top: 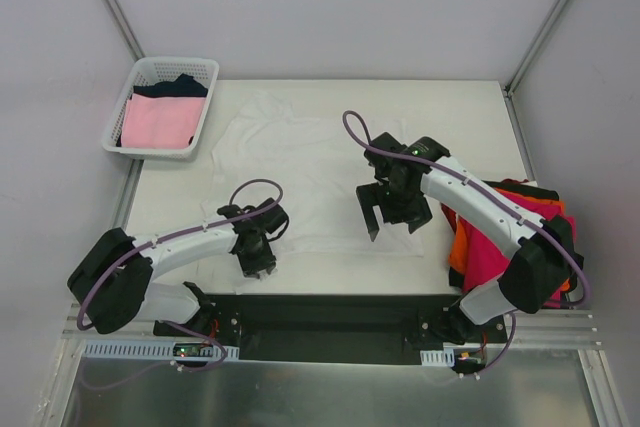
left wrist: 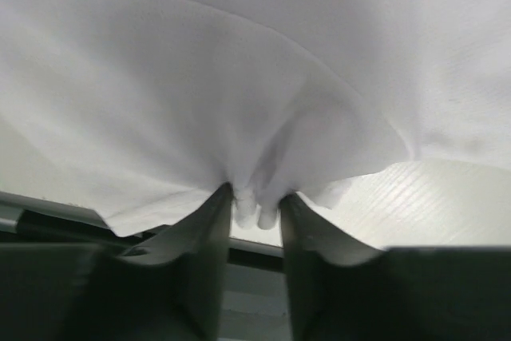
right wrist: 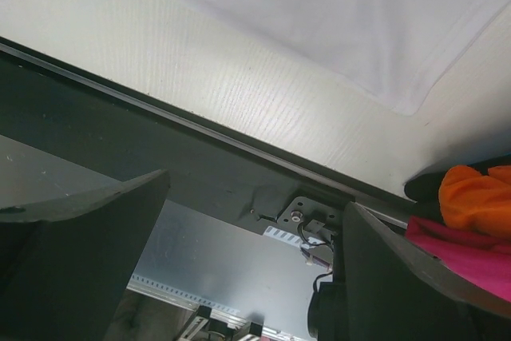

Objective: Fold and stack the t-shirts

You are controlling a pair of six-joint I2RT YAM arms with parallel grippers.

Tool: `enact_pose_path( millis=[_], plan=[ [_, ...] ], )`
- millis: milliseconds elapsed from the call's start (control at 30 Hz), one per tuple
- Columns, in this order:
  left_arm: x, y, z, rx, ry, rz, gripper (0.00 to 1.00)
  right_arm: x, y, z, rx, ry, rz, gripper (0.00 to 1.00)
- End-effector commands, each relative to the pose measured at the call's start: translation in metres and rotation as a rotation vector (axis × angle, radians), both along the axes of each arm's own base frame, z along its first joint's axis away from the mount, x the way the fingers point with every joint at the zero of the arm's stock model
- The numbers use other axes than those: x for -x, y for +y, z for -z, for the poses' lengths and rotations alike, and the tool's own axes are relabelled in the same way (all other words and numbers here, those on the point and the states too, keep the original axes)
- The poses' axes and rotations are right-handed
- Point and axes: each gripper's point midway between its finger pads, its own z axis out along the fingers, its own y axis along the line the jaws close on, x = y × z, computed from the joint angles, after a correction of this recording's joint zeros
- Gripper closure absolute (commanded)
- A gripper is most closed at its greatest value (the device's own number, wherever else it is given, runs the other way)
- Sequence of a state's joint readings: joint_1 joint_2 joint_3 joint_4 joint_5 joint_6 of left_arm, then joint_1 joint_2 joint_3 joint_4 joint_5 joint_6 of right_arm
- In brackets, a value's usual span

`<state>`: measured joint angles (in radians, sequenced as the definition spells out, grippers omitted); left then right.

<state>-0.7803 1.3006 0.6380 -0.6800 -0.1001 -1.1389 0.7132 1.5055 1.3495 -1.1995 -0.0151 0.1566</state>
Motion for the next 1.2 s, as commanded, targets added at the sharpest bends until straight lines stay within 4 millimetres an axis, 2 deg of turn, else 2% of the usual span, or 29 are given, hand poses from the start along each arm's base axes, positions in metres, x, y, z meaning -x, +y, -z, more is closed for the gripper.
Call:
enact_pose_path(
  millis=[0, 67, 133, 367, 500, 567, 633, 733, 767, 1000, 1167],
  plan=[
    [0.011, 0.004, 0.009, -0.013, 0.032, 0.002, 0.8, -0.003, 0.002, -0.008, -0.012, -0.026, 0.007, 0.04],
    [0.01, 0.003, 0.009, -0.013, 0.034, 0.007, 0.87, -0.002, 0.002, -0.007, -0.008, -0.021, 0.007, 0.04],
    [0.009, 0.002, 0.007, -0.007, 0.029, 0.015, 0.87, -0.002, 0.002, -0.005, -0.004, -0.016, 0.011, 0.04],
    [0.001, -0.007, -0.011, 0.027, -0.001, 0.034, 0.76, 0.002, -0.001, 0.001, 0.009, -0.001, 0.013, 0.04],
    [-0.004, -0.011, -0.02, 0.035, -0.015, 0.044, 0.7, -0.001, -0.021, 0.014, 0.104, -0.027, 0.014, 0.04],
    [-0.004, -0.014, -0.023, 0.041, -0.009, 0.053, 0.6, 0.004, -0.024, 0.019, 0.111, -0.013, 0.014, 0.04],
    [-0.002, -0.015, -0.025, 0.05, -0.009, 0.063, 0.33, 0.006, -0.021, 0.018, 0.079, -0.019, 0.013, 0.04],
    [0.003, -0.012, -0.028, 0.059, -0.026, 0.059, 0.07, 0.009, -0.019, 0.02, 0.066, -0.01, 0.021, 0.04],
    [0.006, -0.013, -0.03, 0.07, -0.033, 0.062, 0.04, 0.009, -0.019, 0.021, 0.064, -0.007, 0.023, 0.04],
    [0.042, -0.022, -0.012, 0.022, 0.042, 0.127, 0.03, 0.008, -0.017, 0.023, 0.063, 0.0, 0.014, 0.04],
    [0.052, -0.021, 0.001, -0.036, 0.075, 0.115, 0.04, 0.01, -0.021, 0.025, 0.078, 0.006, 0.005, 0.04]
  ],
)
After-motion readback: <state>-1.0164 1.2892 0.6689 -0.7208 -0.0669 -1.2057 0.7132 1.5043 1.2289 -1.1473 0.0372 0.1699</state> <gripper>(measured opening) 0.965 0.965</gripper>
